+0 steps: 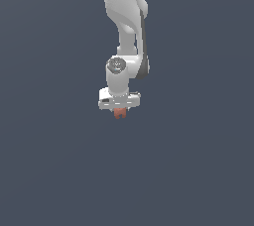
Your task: Pick up the object and move it to a goal position.
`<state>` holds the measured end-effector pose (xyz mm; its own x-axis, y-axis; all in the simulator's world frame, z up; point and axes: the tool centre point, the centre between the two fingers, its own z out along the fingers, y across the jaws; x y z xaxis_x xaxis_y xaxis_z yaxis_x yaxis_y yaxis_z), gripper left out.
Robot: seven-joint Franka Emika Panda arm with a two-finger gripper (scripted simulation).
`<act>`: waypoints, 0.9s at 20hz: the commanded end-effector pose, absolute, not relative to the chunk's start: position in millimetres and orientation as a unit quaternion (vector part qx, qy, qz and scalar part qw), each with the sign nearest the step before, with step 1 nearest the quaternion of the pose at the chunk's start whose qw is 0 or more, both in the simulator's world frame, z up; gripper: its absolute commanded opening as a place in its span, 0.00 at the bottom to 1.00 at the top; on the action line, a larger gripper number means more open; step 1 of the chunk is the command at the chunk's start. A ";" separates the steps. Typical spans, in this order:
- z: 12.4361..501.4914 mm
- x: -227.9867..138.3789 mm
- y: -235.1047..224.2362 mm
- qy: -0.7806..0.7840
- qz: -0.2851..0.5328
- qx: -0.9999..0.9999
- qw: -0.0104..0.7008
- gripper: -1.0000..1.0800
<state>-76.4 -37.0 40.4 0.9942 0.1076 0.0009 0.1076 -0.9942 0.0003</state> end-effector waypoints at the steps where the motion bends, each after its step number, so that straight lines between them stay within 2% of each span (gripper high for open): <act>1: 40.4 -76.8 -36.9 0.054 0.000 0.999 0.000 0.00; 9: 56.4 -84.7 -38.5 0.054 0.000 0.999 0.000 0.00; 18: 104.0 -107.2 -43.3 0.054 0.000 0.999 0.000 0.00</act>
<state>-102.9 -42.3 94.6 0.9942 0.1078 -0.0003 0.1078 -0.9942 0.0001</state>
